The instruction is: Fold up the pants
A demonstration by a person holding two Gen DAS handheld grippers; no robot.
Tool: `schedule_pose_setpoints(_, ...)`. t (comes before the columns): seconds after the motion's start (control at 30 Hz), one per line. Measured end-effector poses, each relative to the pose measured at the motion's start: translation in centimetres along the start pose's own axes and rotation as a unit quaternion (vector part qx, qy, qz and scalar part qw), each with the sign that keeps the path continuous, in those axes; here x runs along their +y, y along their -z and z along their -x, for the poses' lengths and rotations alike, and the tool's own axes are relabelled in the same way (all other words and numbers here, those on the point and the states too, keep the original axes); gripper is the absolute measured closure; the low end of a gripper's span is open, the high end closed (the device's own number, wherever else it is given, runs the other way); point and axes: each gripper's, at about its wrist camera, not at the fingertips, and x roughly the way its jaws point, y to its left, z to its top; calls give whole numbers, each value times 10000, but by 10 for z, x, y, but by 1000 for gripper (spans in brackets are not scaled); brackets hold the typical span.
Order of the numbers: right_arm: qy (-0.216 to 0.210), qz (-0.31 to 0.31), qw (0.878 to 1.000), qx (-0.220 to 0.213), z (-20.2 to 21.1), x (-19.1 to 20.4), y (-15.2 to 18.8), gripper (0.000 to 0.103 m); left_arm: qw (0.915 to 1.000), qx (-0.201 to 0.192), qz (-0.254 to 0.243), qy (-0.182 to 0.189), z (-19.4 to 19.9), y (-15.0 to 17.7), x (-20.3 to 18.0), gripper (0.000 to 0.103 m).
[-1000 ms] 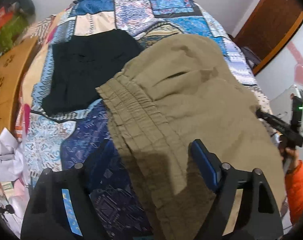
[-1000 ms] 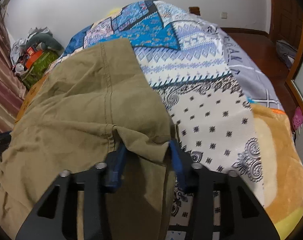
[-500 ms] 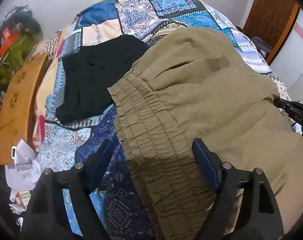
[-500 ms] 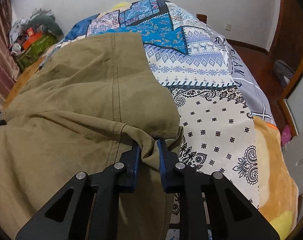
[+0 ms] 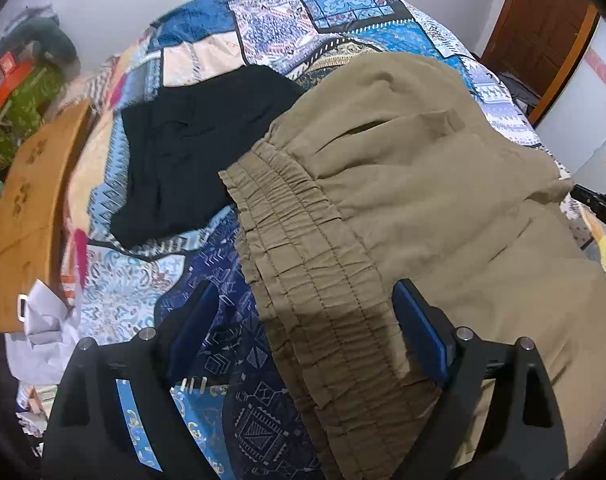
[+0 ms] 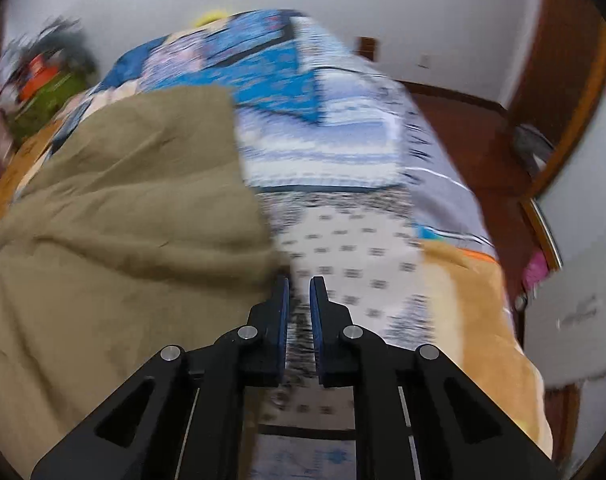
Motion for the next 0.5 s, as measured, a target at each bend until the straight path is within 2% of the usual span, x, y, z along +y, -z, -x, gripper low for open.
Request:
schedule_pose_setpoints(0.07, -226, -295, 9993, -34, 7, -17, -2, 93, 9997, 120, 140, 188, 0, -3, 5, 13)
schedule_pose_setpoints(0.13, -304, -293, 9991, -100, 13, -18, -4, 93, 9987, 222, 310, 330, 1, -7, 8, 13)
schedule_pose_setpoints(0.17, -312, -233, 9991, -164, 17, -17, -7, 88, 9983, 220, 389, 374, 4, -9, 10, 13)
schedule_pose_setpoints(0.23, -399, -127, 9988, -267, 20, -11, -15, 70, 9984, 64, 487, 289, 12, -16, 15, 13)
schedule_pose_setpoints(0.27, -452, -113, 9984, -308, 21, -7, -17, 55, 9983, -5, 527, 267, 15, -19, 18, 13)
schedule_pose_setpoints(0.3, -531, -117, 9977, -406, 20, -3, -23, 45, 9981, -37, 558, 272, 16, -22, 20, 13)
schedule_pose_setpoints(0.4, -655, -184, 9965, -491, 11, 7, -33, 34, 9967, 11, 753, 312, 13, -30, 28, 13)
schedule_pose_setpoints(0.5, -854, -239, 9953, -390, -5, 13, -35, 34, 9948, 267, 841, 513, -2, -32, 29, 13)
